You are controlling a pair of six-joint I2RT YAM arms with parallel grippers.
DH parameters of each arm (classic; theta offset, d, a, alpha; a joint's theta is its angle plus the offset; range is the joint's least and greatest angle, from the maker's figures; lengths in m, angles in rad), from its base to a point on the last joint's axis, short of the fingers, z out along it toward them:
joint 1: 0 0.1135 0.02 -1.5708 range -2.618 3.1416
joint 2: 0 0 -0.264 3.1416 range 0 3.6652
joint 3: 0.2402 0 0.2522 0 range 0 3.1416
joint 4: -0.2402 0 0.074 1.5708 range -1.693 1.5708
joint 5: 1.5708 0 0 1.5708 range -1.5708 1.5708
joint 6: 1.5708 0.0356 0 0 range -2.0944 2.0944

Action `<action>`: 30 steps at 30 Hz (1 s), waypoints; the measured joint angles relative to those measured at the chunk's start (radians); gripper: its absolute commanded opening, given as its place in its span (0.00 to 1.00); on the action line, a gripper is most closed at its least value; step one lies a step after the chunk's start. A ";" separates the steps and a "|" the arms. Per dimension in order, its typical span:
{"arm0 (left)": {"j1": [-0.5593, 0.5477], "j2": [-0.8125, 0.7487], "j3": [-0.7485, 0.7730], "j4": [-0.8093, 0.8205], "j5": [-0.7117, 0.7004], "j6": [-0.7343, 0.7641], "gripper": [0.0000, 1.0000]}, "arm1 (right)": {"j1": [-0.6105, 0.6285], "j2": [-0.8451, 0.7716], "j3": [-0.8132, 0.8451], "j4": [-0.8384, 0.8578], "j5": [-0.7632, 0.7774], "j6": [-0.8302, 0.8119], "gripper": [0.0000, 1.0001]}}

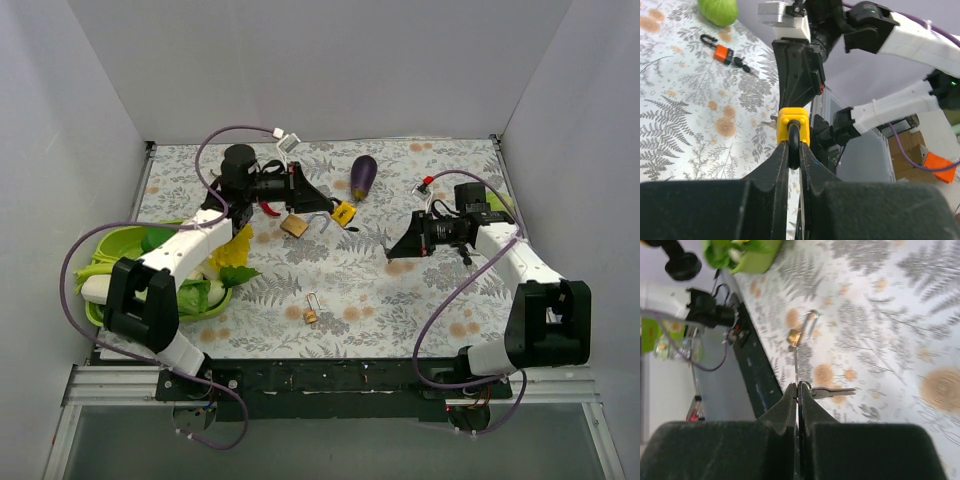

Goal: Lock with the key
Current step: Lock the lock, then place the key at the center of the board.

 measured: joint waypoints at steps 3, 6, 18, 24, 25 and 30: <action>-0.032 0.102 0.078 -0.101 -0.034 0.070 0.00 | -0.050 0.054 0.000 0.037 0.089 0.035 0.01; -0.072 0.208 0.135 -0.207 -0.076 0.132 0.00 | -0.061 0.097 0.000 0.076 0.175 0.055 0.01; -0.176 0.671 0.480 -0.610 -0.180 0.381 0.00 | -0.087 0.327 0.067 0.135 0.347 0.073 0.01; -0.179 0.754 0.556 -0.700 -0.174 0.432 0.00 | -0.095 0.402 0.101 0.159 0.354 0.081 0.01; -0.179 0.756 0.564 -0.704 -0.172 0.437 0.00 | -0.095 0.420 0.111 0.161 0.353 0.082 0.01; -0.179 0.756 0.580 -0.705 -0.157 0.448 0.00 | -0.095 0.482 0.135 0.167 0.361 0.083 0.23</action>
